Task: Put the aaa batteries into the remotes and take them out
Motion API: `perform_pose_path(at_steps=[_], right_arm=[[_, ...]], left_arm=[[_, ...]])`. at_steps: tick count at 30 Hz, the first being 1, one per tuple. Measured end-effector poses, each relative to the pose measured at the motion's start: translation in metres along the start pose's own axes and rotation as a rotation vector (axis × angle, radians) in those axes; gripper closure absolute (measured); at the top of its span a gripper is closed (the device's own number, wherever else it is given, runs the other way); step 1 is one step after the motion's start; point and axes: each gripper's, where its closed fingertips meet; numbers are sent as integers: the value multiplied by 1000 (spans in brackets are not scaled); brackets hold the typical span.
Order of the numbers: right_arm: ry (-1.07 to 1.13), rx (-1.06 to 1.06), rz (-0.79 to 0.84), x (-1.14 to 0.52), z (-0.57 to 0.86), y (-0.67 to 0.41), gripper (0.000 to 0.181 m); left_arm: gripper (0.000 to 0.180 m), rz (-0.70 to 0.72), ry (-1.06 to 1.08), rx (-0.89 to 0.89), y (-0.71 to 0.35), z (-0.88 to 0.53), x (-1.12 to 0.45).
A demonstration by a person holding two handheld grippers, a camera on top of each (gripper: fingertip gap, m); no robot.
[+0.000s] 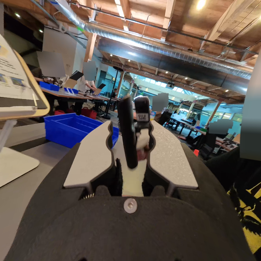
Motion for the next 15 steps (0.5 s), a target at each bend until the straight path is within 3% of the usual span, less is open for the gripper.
perform_pose_path(at_steps=[4,7,12,15], right_arm=[[305,-83,-9,107,81,-25,158],[565,-196,-125,184,153,-2,158],[547,-572,-267,206,210,80,157],[523,-680,-396,189,219,124,157]], left_arm=[[164,-49,-170,-101,9,-35,23],[164,-39,-228,-49,20,-62,43],[162,0,-292,30,37,-98,64],[160,19,-291,41,41,-105,70]])
Point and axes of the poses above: each gripper's, where its closed fingertips meet, x back along the fingers, y out of its underside, z = x × y across the jaws, and after that the axes turned 11 degrees about x, right-handed
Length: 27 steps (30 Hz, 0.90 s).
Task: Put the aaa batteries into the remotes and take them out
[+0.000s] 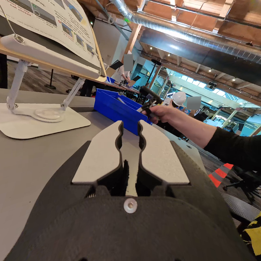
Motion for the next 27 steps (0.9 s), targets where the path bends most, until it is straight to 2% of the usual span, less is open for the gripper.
perform_pose_path(at_steps=[3,5,7,11,15,17,20,23,24,27], right_arm=[[-4,-33,-105,-26,4,15,156],[69,-36,-142,-28,13,15,156],[87,-9,-203,-28,12,20,150],[86,-22,-160,-19,11,11,141],[144,63,-87,-9,3,-3,145],[150,113,-161,-16,-1,5,138],[183,114,-221,-31,12,13,140],[209,131,-216,-33,20,6,136],[221,133,-264,-34,23,11,128],[266,187,-363,-39,28,20,128]], left_arm=[[160,-1,-12,-8,4,-6,0],[159,-11,-14,-7,9,-8,-1],[158,-11,-11,1,12,-10,0],[158,13,-1,29,11,-15,5],[154,21,-50,-8,3,-18,11],[154,35,-56,-17,-2,-17,16],[153,53,-68,-17,-7,-18,24],[153,58,-87,-12,-6,-22,31],[153,59,-93,-7,-5,-24,33],[153,64,-99,7,-3,-28,33]])
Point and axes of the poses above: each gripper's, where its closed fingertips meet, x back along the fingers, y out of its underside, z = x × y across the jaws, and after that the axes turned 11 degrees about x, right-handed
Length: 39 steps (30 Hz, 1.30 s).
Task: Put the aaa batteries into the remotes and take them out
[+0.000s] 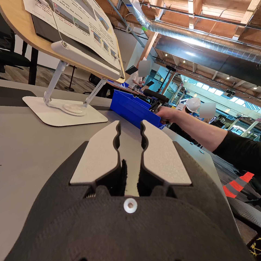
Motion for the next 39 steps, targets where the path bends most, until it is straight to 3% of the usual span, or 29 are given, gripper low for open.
perform_pose_path(at_steps=[5,8,11,14,16,18,19,20,22,24,26,31,34,36,39], right_arm=[[118,58,-64,-1,13,4,140],[32,10,17,4,12,0,152],[234,-6,-34,25,49,18,156],[524,91,-211,45,74,37,156],[607,194,-292,41,65,36,155],[573,261,-324,28,40,32,132],[517,269,-258,25,24,23,125],[454,253,-189,26,11,16,138],[388,167,-77,39,4,7,130],[311,107,48,56,-3,-1,138],[333,76,107,77,-1,1,137],[401,225,471,131,-52,-23,160],[410,323,598,140,-94,-29,165],[353,410,588,122,-125,-29,165],[361,523,659,105,-158,-34,168]], left_arm=[[153,-8,14,1,4,1,-5],[153,-15,6,-2,6,-1,-4],[153,-1,8,18,5,-4,-3],[153,7,18,31,4,-5,-4],[154,-3,23,32,4,-4,-6],[154,-9,29,20,4,-1,-7],[154,-16,26,11,5,-1,-7],[154,-22,24,1,5,0,-6],[153,-21,29,-5,5,2,-4],[152,-12,16,-7,2,0,1],[148,10,-13,-23,-8,-3,8],[137,-9,-288,-231,-59,-33,45],[130,-98,-486,-334,-98,-64,69],[130,-169,-650,-415,-123,-97,83],[127,-411,-820,-384,-130,-161,95]])
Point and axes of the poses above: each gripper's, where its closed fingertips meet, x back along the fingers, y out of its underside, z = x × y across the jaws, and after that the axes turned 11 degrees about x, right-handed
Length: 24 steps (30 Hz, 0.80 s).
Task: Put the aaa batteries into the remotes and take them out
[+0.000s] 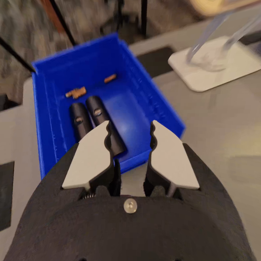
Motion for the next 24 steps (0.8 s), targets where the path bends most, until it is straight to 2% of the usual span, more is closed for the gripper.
perform_pose_path(at_steps=[1,5,8,11,15,18,24], right_arm=[[-45,2,33,-5,-14,-5,173],[-118,32,72,-22,-49,-8,174],[-155,58,102,-27,-63,-9,177],[-167,68,107,-27,-67,-6,177],[-188,55,130,-26,-70,-5,177],[-219,28,142,-27,-73,-4,177],[-238,36,171,-29,-81,-11,174]], left_arm=[[126,-91,-17,12,8,-14,-16],[129,-386,-89,64,39,-55,-61],[120,-608,-92,95,66,-59,-78],[117,-740,-165,86,87,-71,-89],[126,-727,-140,131,86,-74,-97],[128,-659,-141,136,83,-75,-100],[129,-430,-199,30,50,-81,-85]])
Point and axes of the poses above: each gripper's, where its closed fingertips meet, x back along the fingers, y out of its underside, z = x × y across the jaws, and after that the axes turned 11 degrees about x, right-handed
